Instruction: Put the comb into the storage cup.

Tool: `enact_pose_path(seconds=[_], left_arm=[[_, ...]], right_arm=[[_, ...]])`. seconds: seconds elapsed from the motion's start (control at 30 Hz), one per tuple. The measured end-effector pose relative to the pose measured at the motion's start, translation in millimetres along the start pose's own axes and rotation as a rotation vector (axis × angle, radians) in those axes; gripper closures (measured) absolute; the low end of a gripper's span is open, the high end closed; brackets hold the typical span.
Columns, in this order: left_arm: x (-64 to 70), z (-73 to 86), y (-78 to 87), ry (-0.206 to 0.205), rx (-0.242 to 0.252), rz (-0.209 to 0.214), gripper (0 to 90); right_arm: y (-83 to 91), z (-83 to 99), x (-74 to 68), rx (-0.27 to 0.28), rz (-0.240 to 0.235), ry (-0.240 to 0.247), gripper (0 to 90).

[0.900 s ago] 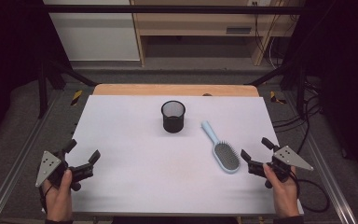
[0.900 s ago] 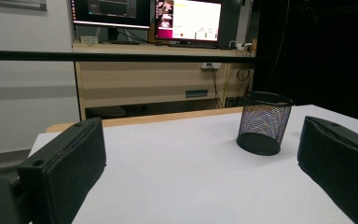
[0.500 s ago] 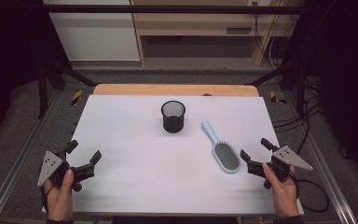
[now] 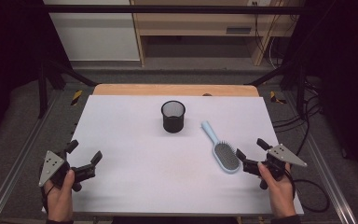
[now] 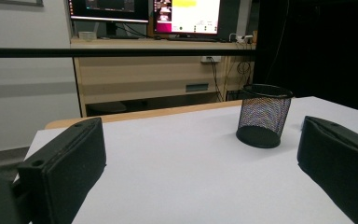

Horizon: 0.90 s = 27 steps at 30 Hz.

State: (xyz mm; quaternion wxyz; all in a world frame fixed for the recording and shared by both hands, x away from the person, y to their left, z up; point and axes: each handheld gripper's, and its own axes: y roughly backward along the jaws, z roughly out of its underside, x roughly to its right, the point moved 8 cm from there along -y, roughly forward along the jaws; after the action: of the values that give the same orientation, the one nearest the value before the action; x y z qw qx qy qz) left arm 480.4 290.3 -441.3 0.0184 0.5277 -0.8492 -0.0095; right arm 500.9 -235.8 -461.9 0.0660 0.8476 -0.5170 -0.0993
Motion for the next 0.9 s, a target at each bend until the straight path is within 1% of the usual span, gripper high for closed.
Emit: enact_pose_path(seconds=[0.03,0.07,0.1,0.13,0.17,0.2,0.33,0.4,0.5,0.63,0.73,0.83,0.9], left_arm=[[0.4,-0.1,0.2,-0.001,-0.001,0.002,1.1],[0.8,-0.3,0.5,-0.003,-0.001,0.003,1.1],[1.3,-0.6,0.8,-0.003,0.0,0.005,1.1],[1.7,-1.0,1.0,-0.001,0.003,0.006,1.1],[1.7,-1.1,1.4,-0.003,0.002,0.007,1.1],[1.7,-1.2,1.4,-0.001,0.002,0.006,1.1],[1.3,-1.8,1.7,0.003,0.004,0.006,1.1],[1.0,-2.5,2.1,0.003,0.006,0.006,1.1],[0.8,-3.1,2.5,0.004,0.01,0.006,1.1],[0.7,-3.4,2.8,0.006,0.011,0.007,1.1],[0.6,-3.6,2.8,0.007,0.012,0.007,1.1],[0.4,-3.6,3.0,0.008,0.011,0.007,1.1],[0.2,-3.4,2.9,0.009,0.011,0.006,1.1]], right_arm=[[-2.5,0.1,0.5,-0.02,0.012,-0.014,5.2],[-5.3,-0.5,1.3,-0.042,0.026,-0.016,5.5],[-7.8,-3.1,1.4,-0.049,0.033,-0.024,5.9],[-10.6,-6.4,1.0,-0.053,0.031,-0.039,5.9],[-13.5,-9.4,0.3,-0.069,0.031,-0.05,5.8],[-16.9,-13.1,0.1,-0.079,0.04,-0.048,5.9],[-31.7,-30.0,-3.2,-0.116,0.045,-0.047,6.1],[-40.3,-38.8,-5.3,-0.131,0.047,-0.029,6.4],[-53.3,-52.0,-10.4,-0.145,0.038,-0.017,6.7],[-69.4,-65.5,-15.0,-0.162,0.043,0.005,7.2],[-81.0,-71.8,-17.3,-0.169,0.051,0.022,7.7],[-92.1,-74.3,-18.8,-0.186,0.055,0.036,7.8],[-98.7,-74.7,-18.5,-0.196,0.066,0.04,8.5]])
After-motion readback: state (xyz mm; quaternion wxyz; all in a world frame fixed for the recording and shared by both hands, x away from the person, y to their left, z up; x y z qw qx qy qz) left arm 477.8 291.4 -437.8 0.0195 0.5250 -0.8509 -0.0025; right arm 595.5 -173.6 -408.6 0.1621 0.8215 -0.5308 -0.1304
